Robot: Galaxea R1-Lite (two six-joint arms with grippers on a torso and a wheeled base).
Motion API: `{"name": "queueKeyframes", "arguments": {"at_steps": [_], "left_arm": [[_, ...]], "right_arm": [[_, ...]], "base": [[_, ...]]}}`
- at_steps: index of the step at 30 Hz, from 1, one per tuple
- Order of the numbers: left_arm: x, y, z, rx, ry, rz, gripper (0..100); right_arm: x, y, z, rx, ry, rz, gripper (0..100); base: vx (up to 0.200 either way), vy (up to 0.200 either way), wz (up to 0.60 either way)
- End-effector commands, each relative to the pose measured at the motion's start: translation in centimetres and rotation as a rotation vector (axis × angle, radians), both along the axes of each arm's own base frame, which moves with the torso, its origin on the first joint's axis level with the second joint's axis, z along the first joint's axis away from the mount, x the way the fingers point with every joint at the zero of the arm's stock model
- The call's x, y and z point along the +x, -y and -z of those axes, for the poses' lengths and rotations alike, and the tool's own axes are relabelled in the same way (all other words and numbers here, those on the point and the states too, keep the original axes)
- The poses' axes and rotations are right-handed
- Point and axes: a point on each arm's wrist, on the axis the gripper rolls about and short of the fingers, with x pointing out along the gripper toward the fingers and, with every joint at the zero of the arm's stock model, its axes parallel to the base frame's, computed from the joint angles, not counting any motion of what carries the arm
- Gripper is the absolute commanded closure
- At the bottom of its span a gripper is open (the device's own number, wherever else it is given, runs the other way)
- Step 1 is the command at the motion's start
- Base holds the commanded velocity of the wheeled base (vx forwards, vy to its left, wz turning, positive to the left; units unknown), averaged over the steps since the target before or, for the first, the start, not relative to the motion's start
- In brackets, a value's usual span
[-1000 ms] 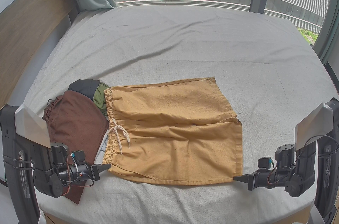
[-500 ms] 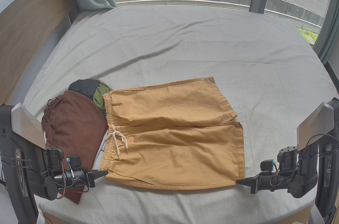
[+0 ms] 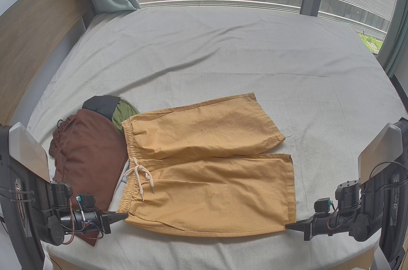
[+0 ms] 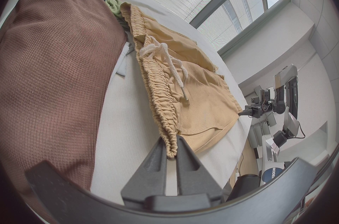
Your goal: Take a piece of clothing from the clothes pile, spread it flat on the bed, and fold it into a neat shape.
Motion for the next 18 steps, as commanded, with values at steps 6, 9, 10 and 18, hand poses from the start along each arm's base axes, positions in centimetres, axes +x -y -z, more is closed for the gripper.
{"name": "queueKeyframes", "arguments": {"at_steps": [6, 9, 10, 18], "left_arm": [[-1.7, -0.4, -0.1, 0.008, 0.007, 0.057, 100], [-1.7, -0.7, 0.0, 0.014, 0.020, 0.063, 100], [-1.8, -0.7, 0.0, 0.013, 0.019, 0.065, 100], [-1.7, -0.9, -0.5, -0.008, 0.056, 0.087, 100]], "right_arm": [[-0.9, 0.2, -0.5, 0.004, 0.004, -0.043, 100], [-0.9, 0.2, -0.6, 0.005, 0.007, -0.049, 100], [-0.9, 0.2, -0.6, 0.004, 0.010, -0.053, 100], [-0.8, 0.2, -1.5, 0.037, 0.056, -0.083, 100]], "base": [[0.000, 0.000, 0.00], [0.000, 0.000, 0.00], [0.000, 0.000, 0.00], [0.000, 0.000, 0.00]]}}
